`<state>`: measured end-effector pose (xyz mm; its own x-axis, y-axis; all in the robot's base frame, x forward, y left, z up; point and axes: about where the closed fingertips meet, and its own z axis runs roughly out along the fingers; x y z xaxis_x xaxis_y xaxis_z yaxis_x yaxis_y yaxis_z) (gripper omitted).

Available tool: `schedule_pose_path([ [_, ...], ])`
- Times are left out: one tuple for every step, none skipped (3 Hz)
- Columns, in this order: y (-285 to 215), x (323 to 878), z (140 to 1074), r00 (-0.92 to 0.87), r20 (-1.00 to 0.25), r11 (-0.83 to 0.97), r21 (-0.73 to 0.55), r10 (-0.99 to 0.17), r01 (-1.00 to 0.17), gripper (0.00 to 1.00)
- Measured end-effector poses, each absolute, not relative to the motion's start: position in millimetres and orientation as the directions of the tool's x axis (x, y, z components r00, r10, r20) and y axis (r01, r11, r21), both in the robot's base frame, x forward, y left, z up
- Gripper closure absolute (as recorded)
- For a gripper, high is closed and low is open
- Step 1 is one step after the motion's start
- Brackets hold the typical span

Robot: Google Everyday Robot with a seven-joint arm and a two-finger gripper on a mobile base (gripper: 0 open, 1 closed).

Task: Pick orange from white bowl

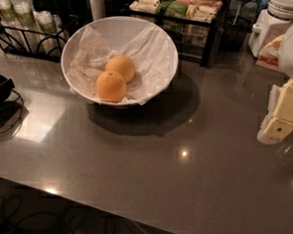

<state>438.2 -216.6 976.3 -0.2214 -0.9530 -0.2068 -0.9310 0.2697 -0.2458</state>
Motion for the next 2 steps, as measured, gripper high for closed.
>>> schedule_pose_path([
  [-216.5,438.3,976.2,-0.222,-0.207,0.27,-0.246,-0.953,-0.931,0.0],
  [-194.7,455.5,973.9,-0.241,-0.283,0.313,-0.247,-0.928,-0.917,0.0],
])
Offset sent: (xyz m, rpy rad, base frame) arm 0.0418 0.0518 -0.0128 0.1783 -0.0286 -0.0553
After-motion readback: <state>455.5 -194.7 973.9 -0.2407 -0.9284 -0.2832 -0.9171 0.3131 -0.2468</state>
